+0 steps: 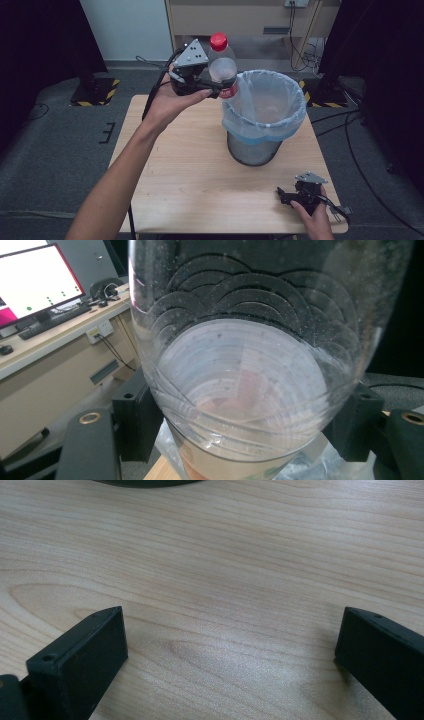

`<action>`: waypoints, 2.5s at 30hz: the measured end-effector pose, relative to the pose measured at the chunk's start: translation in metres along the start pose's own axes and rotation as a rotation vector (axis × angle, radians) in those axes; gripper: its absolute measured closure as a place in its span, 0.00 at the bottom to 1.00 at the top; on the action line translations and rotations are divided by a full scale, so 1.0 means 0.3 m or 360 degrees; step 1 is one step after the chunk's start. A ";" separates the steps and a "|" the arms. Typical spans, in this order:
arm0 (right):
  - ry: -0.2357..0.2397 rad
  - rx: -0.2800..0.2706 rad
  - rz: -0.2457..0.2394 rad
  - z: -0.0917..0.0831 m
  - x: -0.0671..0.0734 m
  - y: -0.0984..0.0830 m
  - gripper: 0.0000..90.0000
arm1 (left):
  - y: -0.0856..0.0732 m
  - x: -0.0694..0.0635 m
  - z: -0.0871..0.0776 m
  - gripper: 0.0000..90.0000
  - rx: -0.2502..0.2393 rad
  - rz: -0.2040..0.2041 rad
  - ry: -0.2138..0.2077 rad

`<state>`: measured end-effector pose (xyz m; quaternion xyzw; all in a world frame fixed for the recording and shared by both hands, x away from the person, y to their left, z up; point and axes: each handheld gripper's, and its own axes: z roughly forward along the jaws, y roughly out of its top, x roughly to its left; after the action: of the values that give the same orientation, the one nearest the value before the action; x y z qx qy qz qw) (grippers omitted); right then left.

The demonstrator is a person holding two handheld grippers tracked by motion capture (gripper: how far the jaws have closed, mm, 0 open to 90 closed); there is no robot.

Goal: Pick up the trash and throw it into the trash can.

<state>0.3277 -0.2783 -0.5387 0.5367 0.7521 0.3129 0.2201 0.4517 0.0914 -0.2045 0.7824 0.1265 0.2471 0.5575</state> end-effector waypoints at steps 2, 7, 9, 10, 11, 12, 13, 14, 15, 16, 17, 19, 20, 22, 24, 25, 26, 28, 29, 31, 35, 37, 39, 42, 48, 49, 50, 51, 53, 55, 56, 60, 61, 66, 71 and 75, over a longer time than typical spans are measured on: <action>0.0000 0.0000 0.0000 0.000 0.000 0.000 0.00 | 0.002 -0.003 0.007 0.31 -0.0011 0.0009 -0.0009; 0.0000 0.0001 -0.0003 0.000 0.000 0.000 0.00 | 0.009 -0.015 0.043 0.30 -0.0041 0.0020 -0.0031; 0.0000 0.0001 -0.0003 0.000 0.000 0.000 0.00 | 0.010 -0.020 0.058 0.30 -0.0047 0.0020 -0.0039; -0.0002 -0.0002 -0.0006 0.000 -0.001 0.000 0.00 | 0.008 -0.023 0.076 0.30 -0.0039 0.0031 -0.0050; -0.0002 -0.0002 -0.0006 0.000 -0.001 0.000 0.00 | 0.008 -0.023 0.076 0.30 -0.0039 0.0031 -0.0050; -0.0001 -0.0003 -0.0008 0.001 -0.001 0.000 0.00 | 0.006 -0.023 0.085 0.30 -0.0035 0.0028 -0.0052; 0.0001 -0.0003 -0.0009 0.000 -0.001 0.000 0.00 | 0.004 -0.022 0.094 0.30 -0.0035 0.0020 -0.0056; -0.0001 -0.0003 -0.0009 0.001 -0.001 0.000 0.00 | 0.001 -0.022 0.103 0.30 -0.0032 0.0013 -0.0063; 0.0000 -0.0004 -0.0011 0.001 -0.002 0.000 0.00 | -0.001 -0.021 0.111 0.30 -0.0028 0.0014 -0.0062; -0.0001 -0.0005 -0.0008 0.001 -0.001 0.000 0.00 | -0.004 -0.021 0.121 0.30 -0.0025 0.0011 -0.0064; -0.0001 -0.0005 -0.0008 0.001 -0.001 0.000 0.00 | -0.007 -0.022 0.133 0.30 -0.0019 0.0013 -0.0069; -0.0001 -0.0005 -0.0008 0.001 -0.001 0.000 0.00 | -0.011 -0.025 0.146 0.30 -0.0021 0.0008 -0.0078; -0.0001 -0.0005 -0.0008 0.001 -0.001 0.000 0.00 | -0.011 -0.025 0.146 0.30 -0.0021 0.0008 -0.0078; -0.0002 -0.0006 -0.0009 0.001 -0.001 0.000 0.00 | -0.013 -0.029 0.157 0.30 -0.0020 0.0007 -0.0084; -0.0002 -0.0005 -0.0012 0.001 -0.002 0.000 0.00 | -0.017 -0.032 0.168 0.30 -0.0019 0.0003 -0.0092; -0.0001 -0.0006 -0.0009 0.001 -0.001 0.000 0.00 | -0.018 -0.033 0.176 0.30 -0.0015 0.0003 -0.0093; -0.0001 -0.0006 -0.0009 0.001 -0.001 0.000 0.00 | -0.019 -0.034 0.182 0.30 -0.0014 0.0003 -0.0095; -0.0002 -0.0006 -0.0009 0.001 -0.001 0.000 0.00 | -0.021 -0.036 0.192 0.30 -0.0019 -0.0005 -0.0104; -0.0003 -0.0005 -0.0011 0.001 -0.002 0.000 0.00 | -0.022 -0.038 0.198 0.30 -0.0015 -0.0003 -0.0107; -0.0002 -0.0005 -0.0008 0.001 -0.001 0.000 0.00 | -0.025 -0.042 0.210 0.30 -0.0003 0.0008 -0.0109; -0.0002 -0.0005 -0.0008 0.001 -0.001 0.000 0.00 | -0.036 -0.050 0.235 0.30 0.0030 0.0025 -0.0102; -0.0002 -0.0005 -0.0008 0.001 -0.001 0.000 0.00 | -0.045 -0.050 0.247 0.30 0.0042 0.0019 -0.0102; -0.0002 -0.0005 -0.0009 0.001 -0.001 0.000 0.00 | -0.051 -0.051 0.258 0.30 0.0048 0.0015 -0.0102; 0.0002 -0.0006 -0.0013 0.001 -0.001 0.000 0.00 | -0.055 -0.053 0.271 0.30 0.0057 0.0012 -0.0107; 0.0003 -0.0005 -0.0014 0.000 -0.001 0.000 0.00 | -0.074 -0.054 0.301 0.30 0.0095 -0.0006 -0.0107; 0.0004 -0.0005 -0.0015 0.000 -0.001 0.000 0.00 | -0.075 -0.055 0.303 0.30 0.0101 -0.0009 -0.0107; 0.0004 -0.0005 -0.0015 0.000 -0.001 0.000 0.00 | -0.077 -0.055 0.305 0.30 0.0103 -0.0010 -0.0109; 0.0003 -0.0006 -0.0014 0.001 -0.001 -0.001 0.00 | -0.078 -0.054 0.308 0.30 0.0104 -0.0010 -0.0110; 0.0003 -0.0006 -0.0015 0.001 -0.001 -0.001 0.00 | -0.081 -0.053 0.312 0.30 0.0116 -0.0016 -0.0105; 0.0004 -0.0004 -0.0016 0.000 -0.001 0.000 0.00 | -0.086 -0.048 0.318 0.30 0.0131 -0.0019 -0.0102; 0.0005 -0.0004 -0.0015 0.000 -0.001 0.000 0.00 | -0.090 -0.046 0.322 0.30 0.0141 -0.0024 -0.0100; 0.0005 -0.0004 -0.0016 0.000 -0.001 -0.001 0.00 | -0.102 -0.039 0.337 0.30 0.0179 -0.0023 -0.0097; 0.0006 -0.0004 -0.0015 0.000 -0.001 -0.001 0.00 | -0.103 -0.038 0.339 0.30 0.0183 -0.0024 -0.0096; 0.0006 -0.0004 -0.0017 0.000 -0.001 -0.001 0.00 | -0.115 -0.034 0.352 0.30 0.0225 -0.0029 -0.0094; 0.0006 -0.0004 -0.0017 0.000 -0.001 -0.001 0.00 | -0.127 -0.026 0.369 0.30 0.0256 -0.0040 -0.0091; 0.0008 -0.0003 -0.0018 0.000 -0.001 -0.001 0.00 | -0.135 -0.023 0.376 0.27 0.0283 -0.0042 -0.0081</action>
<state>0.3275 -0.2787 -0.5388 0.5314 0.7553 0.3138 0.2205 0.5088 0.0108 -0.2731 0.8330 0.1440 0.2077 0.4921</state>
